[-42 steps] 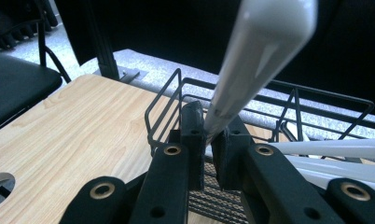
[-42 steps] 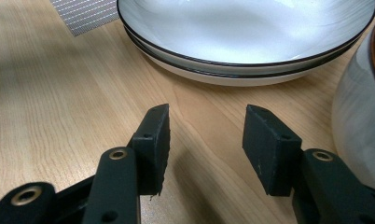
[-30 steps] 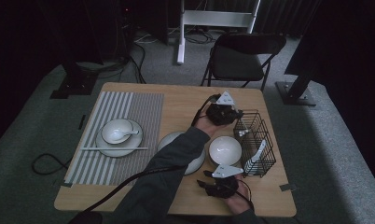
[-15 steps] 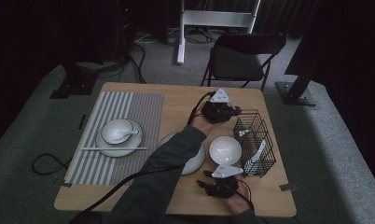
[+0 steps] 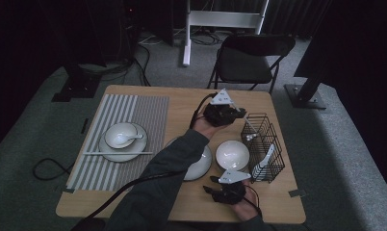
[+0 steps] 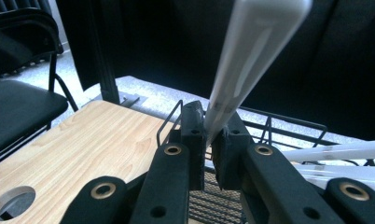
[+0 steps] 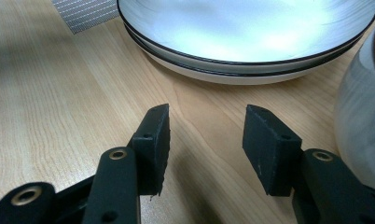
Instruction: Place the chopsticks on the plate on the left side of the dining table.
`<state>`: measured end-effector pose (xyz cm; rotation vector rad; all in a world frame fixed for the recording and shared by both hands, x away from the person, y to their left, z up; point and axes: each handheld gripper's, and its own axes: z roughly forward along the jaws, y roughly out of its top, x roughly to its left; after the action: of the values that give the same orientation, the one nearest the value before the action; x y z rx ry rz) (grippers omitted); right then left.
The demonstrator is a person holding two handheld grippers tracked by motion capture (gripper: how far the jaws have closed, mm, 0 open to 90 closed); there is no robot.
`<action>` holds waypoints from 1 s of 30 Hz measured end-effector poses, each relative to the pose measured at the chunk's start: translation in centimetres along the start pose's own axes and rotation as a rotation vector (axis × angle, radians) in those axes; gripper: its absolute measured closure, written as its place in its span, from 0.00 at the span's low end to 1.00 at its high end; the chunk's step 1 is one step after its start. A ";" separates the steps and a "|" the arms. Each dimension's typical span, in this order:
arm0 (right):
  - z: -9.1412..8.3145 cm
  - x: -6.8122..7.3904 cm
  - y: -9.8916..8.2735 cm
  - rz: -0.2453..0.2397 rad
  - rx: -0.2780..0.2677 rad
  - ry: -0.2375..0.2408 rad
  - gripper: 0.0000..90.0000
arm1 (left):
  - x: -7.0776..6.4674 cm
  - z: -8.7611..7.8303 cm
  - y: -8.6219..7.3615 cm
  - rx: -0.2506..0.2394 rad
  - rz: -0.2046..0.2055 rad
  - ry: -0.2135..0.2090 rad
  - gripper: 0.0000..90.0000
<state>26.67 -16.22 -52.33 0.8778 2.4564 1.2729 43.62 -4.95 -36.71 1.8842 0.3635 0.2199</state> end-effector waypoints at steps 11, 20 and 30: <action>0.0 0.0 0.0 -0.001 0.003 0.000 0.56 | -0.3 -1.7 0.6 -0.026 0.017 -0.009 0.94; 0.0 0.0 0.0 0.003 0.003 0.004 0.56 | 0.0 -3.0 0.9 -0.039 0.004 -0.023 0.94; 0.1 0.0 0.0 -0.001 0.008 0.002 0.56 | 0.2 -4.3 1.0 -0.053 -0.002 -0.037 0.94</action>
<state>26.74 -16.16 -52.36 0.8778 2.4645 1.2652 42.49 -1.35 -34.34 1.8331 0.3307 0.1912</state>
